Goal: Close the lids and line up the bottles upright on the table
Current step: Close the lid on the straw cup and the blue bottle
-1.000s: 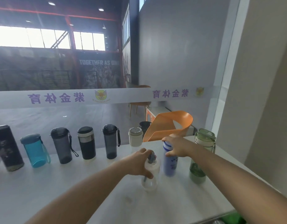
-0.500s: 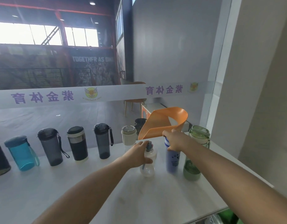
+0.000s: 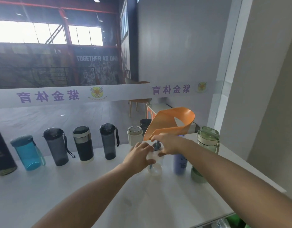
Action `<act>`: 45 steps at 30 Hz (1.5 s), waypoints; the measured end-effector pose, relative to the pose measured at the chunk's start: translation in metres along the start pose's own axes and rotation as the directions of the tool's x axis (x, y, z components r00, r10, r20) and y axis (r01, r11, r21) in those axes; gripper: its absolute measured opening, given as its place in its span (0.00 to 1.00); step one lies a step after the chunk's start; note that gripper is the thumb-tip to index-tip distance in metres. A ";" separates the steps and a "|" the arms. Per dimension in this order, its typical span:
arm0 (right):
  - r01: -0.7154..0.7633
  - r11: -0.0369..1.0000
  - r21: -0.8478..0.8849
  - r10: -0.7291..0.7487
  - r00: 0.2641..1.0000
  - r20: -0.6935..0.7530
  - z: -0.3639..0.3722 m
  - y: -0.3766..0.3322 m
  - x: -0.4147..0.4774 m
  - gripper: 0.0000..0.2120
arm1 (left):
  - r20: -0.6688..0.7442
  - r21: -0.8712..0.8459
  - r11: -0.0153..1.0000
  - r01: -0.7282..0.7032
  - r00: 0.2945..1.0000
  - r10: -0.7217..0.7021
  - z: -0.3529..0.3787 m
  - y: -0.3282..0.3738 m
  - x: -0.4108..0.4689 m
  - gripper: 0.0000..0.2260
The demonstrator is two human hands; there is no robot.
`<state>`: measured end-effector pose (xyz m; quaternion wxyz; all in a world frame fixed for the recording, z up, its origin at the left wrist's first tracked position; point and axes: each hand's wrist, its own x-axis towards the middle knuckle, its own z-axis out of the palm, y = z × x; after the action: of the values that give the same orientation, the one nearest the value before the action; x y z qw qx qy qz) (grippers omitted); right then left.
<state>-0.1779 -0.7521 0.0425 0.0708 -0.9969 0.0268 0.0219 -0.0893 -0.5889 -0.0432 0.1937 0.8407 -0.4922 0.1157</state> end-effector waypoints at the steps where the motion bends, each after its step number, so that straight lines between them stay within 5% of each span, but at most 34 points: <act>1: -0.006 1.000 -0.012 0.007 0.999 0.036 0.004 -0.001 0.004 0.30 | -0.020 0.017 1.000 -0.015 1.000 0.015 0.004 -0.002 0.000 0.19; 4: -0.018 0.995 -0.097 0.027 0.996 0.090 0.011 -0.002 0.017 0.23 | -0.077 0.050 0.998 -0.041 0.996 0.045 0.018 -0.008 0.005 0.15; 12: -0.053 0.972 -0.229 0.096 0.979 0.180 -0.003 0.020 0.064 0.24 | -0.166 0.058 0.992 -0.116 0.978 0.124 0.041 -0.023 0.061 0.15; 33: -0.127 0.970 -0.206 0.160 0.975 0.154 -0.011 0.064 0.135 0.29 | -0.050 0.183 0.979 -0.089 0.994 0.099 0.060 -0.049 0.139 0.14; 38: -0.175 0.972 -0.157 0.184 0.982 0.045 -0.031 0.064 0.113 0.32 | -0.053 0.191 0.976 -0.103 0.992 0.115 0.045 -0.036 0.139 0.24; 42: -0.191 0.958 -0.215 0.181 0.981 -0.063 -0.064 0.060 0.076 0.28 | -0.074 0.155 0.974 -0.164 0.981 0.177 0.019 -0.002 0.132 0.16; 45: -0.244 0.945 -0.218 0.228 0.969 -0.098 -0.086 0.055 0.040 0.29 | -0.188 -0.004 0.995 -0.099 0.977 0.096 0.002 0.031 0.122 0.12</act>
<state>-0.1375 -0.8209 0.1181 -0.0483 -0.9881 0.1459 -0.0023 -0.0571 -0.6992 0.0088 0.2388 0.7996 -0.5132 0.2006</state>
